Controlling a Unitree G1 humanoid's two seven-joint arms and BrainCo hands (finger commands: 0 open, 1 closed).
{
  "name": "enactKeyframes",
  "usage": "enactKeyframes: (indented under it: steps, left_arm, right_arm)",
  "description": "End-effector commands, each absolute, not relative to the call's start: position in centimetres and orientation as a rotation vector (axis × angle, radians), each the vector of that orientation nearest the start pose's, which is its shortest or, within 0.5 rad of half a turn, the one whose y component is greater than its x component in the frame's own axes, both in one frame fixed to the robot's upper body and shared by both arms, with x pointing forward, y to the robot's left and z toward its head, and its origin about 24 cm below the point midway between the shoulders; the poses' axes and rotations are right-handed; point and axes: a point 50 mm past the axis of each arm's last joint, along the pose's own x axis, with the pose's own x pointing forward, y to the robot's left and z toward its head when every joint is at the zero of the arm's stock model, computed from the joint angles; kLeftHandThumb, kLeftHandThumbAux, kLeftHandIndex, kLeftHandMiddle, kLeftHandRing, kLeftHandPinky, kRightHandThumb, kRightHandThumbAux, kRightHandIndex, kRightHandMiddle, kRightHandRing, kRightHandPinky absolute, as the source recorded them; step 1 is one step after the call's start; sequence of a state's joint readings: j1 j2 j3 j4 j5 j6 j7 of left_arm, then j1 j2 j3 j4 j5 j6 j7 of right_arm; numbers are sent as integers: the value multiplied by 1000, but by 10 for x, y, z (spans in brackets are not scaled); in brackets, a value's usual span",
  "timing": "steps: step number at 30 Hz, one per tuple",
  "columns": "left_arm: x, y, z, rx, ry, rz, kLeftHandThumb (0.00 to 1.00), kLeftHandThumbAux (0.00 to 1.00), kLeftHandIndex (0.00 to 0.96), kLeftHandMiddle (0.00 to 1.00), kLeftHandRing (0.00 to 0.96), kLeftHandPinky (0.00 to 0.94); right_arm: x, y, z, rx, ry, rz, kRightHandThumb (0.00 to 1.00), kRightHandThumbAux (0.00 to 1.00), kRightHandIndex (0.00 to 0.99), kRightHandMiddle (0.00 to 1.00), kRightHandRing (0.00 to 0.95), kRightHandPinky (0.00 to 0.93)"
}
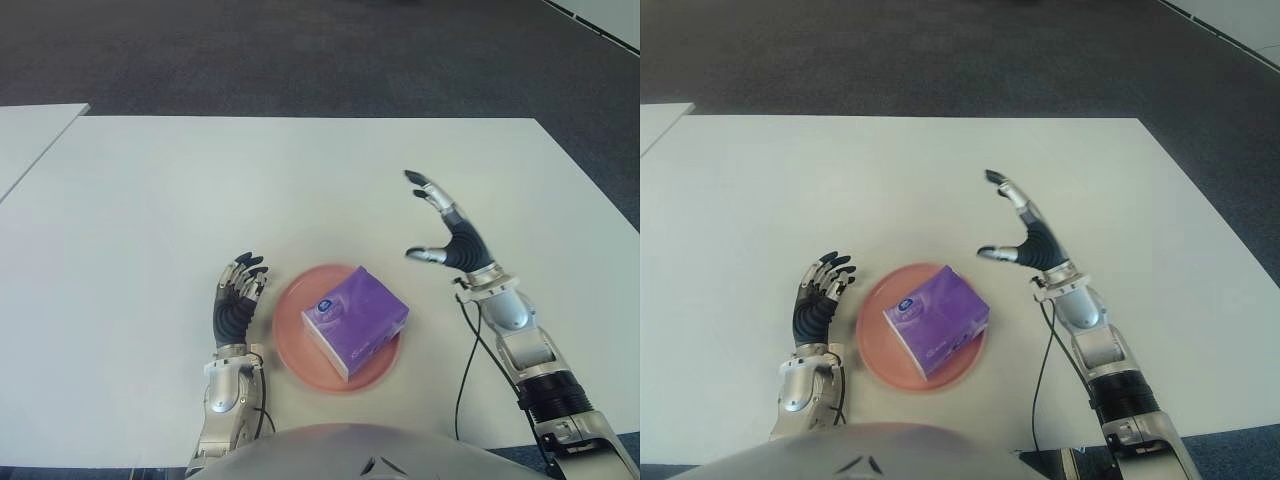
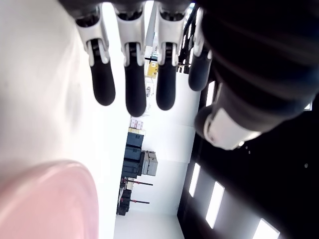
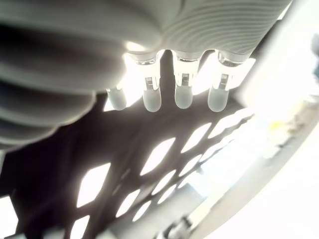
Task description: Put the tissue paper into the plate.
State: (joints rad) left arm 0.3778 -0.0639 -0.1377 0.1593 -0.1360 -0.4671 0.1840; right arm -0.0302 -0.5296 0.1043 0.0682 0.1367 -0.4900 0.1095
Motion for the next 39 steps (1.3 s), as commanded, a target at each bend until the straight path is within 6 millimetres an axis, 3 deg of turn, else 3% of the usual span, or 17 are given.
enactKeyframes:
  steps: [1, 6, 16, 20, 22, 31, 39]
  left_arm:
    - [144, 119, -46, -268, 236, 297, 230, 715, 249, 310, 353, 362]
    - [141, 121, -46, -265, 239, 297, 231, 715, 242, 307, 352, 359]
    - [127, 123, -48, -254, 275, 312, 204, 702, 203, 273, 328, 337]
    - [123, 124, -47, -254, 271, 312, 193, 690, 178, 249, 307, 322]
    - [121, 125, -46, -255, 266, 318, 190, 686, 168, 241, 300, 319]
    - [116, 131, -40, -237, 233, 348, 191, 674, 123, 221, 283, 319]
    - [111, 133, -37, -235, 217, 338, 213, 649, 146, 214, 266, 306]
  right_arm:
    - [234, -220, 67, -222, -175, 257, 6, 513, 39, 43, 0, 0]
    - [216, -212, 44, -168, -75, 230, 30, 549, 48, 41, 0, 0]
    - [209, -205, 42, -163, -64, 225, 43, 561, 49, 40, 0, 0]
    - [201, -200, -20, -18, 128, 133, 63, 590, 49, 57, 37, 64]
    - [200, -198, -30, 21, 157, 116, 75, 597, 51, 69, 57, 97]
    - [198, -193, -35, 95, 142, 81, 138, 576, 88, 118, 120, 177]
    - [195, -190, -46, 136, 167, 63, 169, 566, 105, 139, 143, 181]
